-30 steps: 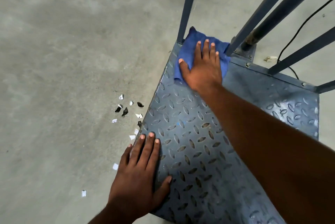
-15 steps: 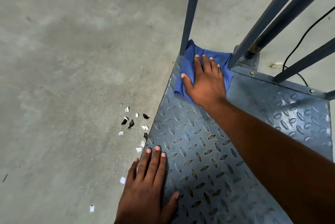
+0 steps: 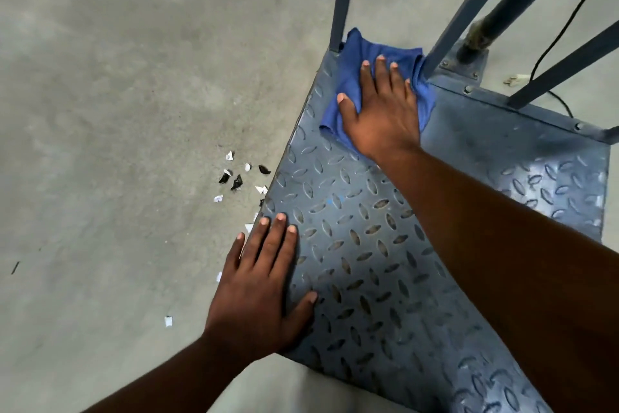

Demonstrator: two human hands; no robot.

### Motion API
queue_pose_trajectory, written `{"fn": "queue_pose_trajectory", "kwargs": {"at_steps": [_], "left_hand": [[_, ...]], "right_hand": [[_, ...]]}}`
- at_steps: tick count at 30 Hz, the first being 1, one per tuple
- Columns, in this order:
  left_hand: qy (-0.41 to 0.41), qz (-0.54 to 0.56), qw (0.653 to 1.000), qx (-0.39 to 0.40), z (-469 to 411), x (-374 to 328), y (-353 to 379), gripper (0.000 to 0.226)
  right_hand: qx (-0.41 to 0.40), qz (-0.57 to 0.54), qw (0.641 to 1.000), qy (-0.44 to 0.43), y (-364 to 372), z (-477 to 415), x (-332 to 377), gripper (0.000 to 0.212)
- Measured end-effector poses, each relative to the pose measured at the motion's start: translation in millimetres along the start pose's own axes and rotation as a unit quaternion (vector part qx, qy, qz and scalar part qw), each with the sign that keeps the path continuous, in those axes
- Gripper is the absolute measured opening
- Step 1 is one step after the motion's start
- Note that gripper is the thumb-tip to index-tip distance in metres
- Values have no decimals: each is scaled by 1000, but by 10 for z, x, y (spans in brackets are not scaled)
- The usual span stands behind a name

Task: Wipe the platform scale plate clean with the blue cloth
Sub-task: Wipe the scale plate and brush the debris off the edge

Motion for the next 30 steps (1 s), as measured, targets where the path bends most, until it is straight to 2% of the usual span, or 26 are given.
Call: {"fn": "queue_pose_trajectory", "kwargs": {"at_steps": [5,11,14,20,26,30], "left_hand": [[6,1,1000,-16,-189,-46,-56,94],[26,20,998,-54,-1106,-113,-212,77],[13,28,998,-62,-1470,-201,-277,78],[15,36,996,-80,-1519,-204,-277,78],[9,37,996,-82,-1518,-221,-293,79],[8,29,996,-78,-1520,-230,-313,79]], "right_hand": [[-11,1,1000,12,-22,466,25,77],[-33,2,999,32,-66,937,-54,76],[-39,-12,997,61,-77,995,-101,76],[-45,-24,988,146,-79,728,-449,81],[-28,-22,991,128,-71,273,-968,87],[-48,50,994,87,-144,-128,-1233,74]]}}
Point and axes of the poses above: each hand's wrist, its own z-axis away from the middle knuckle, its own y-axis out of the palm, x = y × z, the point moved 2 cm from there along -z, towards the middle knuckle, and after that the axes turned 1 degree about z, right-handed, at the moved point
